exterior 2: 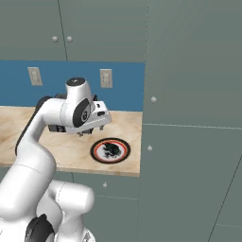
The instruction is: Pick the eggplant from the counter and place it in the microwave. Then turn on the microwave.
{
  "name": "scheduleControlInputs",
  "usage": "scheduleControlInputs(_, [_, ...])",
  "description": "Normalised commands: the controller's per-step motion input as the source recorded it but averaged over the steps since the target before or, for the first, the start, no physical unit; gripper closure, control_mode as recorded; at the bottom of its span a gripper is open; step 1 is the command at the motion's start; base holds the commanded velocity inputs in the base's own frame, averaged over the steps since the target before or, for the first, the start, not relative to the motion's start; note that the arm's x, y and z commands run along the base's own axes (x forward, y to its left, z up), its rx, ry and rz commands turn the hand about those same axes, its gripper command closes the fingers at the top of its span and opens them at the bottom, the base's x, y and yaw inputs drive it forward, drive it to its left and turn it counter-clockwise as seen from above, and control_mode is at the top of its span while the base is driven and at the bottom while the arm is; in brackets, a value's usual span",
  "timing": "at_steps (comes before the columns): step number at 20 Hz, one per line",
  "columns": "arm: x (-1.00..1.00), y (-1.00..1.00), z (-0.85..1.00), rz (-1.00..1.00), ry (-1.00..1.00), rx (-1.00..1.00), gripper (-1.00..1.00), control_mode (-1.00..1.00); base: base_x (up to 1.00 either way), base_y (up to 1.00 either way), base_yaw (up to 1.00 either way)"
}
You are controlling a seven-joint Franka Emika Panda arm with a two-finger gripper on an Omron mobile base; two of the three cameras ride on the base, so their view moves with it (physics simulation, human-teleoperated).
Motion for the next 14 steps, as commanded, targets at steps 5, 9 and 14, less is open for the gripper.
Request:
scheduleControlInputs(5, [0.24,-0.03,-0.16,0.04,0.0,-0.01,-1.0,-1.0,0.0,0.0,0.0])
scheduleControlInputs(9, [0.27,-0.04,-0.17,0.02,0.0,0.0,-1.0,-1.0,0.0,0.0,0.0])
scheduleControlInputs(14, [0.29,-0.07,-0.19,0.02,0.01,0.0,-1.0,-1.0,0.0,0.0,0.0])
